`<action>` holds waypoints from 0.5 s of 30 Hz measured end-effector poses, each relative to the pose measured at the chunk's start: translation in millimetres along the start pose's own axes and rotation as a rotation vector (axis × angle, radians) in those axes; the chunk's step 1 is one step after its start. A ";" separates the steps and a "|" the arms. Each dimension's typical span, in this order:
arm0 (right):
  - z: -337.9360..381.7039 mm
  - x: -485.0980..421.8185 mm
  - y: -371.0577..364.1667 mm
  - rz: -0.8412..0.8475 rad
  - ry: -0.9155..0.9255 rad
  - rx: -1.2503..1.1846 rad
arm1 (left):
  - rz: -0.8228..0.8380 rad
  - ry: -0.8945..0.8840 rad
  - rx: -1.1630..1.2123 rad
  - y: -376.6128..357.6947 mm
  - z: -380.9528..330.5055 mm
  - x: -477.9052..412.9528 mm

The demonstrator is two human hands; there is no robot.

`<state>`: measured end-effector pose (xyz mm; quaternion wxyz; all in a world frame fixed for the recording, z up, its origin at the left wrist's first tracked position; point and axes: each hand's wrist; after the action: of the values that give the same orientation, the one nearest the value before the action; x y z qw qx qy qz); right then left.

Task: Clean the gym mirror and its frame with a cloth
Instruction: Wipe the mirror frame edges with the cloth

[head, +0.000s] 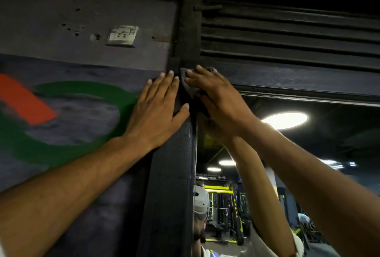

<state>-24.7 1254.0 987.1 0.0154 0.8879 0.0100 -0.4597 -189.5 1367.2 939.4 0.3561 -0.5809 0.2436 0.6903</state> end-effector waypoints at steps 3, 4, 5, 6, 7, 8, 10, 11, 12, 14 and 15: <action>-17.2 23.9 15.4 -0.071 -0.017 0.113 | 0.040 -0.073 -0.051 1.7 -9.2 -5.7; -23.2 31.9 22.6 -0.089 -0.041 0.151 | 0.053 -0.102 -0.068 1.3 -14.0 -8.8; -29.1 40.2 29.5 -0.110 -0.062 0.185 | 0.068 -0.128 -0.077 0.5 -19.4 -12.8; -34.0 47.9 36.0 -0.141 -0.084 0.210 | 0.086 -0.147 -0.081 -0.7 -24.8 -17.8; -37.5 55.2 40.2 -0.181 -0.108 0.219 | 0.098 -0.161 -0.080 -1.8 -30.8 -23.2; -38.9 60.5 42.3 -0.205 -0.132 0.220 | 0.101 -0.174 -0.077 -3.0 -36.4 -28.7; -39.4 64.7 43.4 -0.131 -0.136 0.234 | 0.100 -0.195 -0.061 -7.7 -49.2 -39.0; -40.9 63.5 46.2 -0.055 -0.102 0.256 | 0.105 -0.204 -0.048 -11.1 -56.0 -43.9; -43.8 62.1 53.1 0.020 -0.063 0.281 | 0.113 -0.212 -0.034 -14.5 -63.3 -47.8; -57.9 61.7 75.2 0.102 -0.026 0.331 | 0.124 -0.228 -0.024 -20.3 -75.4 -53.1; -65.8 65.5 87.5 0.090 -0.040 0.339 | 0.128 -0.237 -0.024 -22.3 -79.0 -55.2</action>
<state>69.6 1169.2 973.2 -0.1136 0.8680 -0.1077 -0.4713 -118.6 1310.4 978.6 0.3308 -0.4826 0.2280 0.7782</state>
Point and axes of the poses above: each hand's wrist, its own x-axis away from the middle knuckle, its own y-axis out of the back of the hand, z = x × y, and after that the axes turned 8 degrees about -z, right-handed
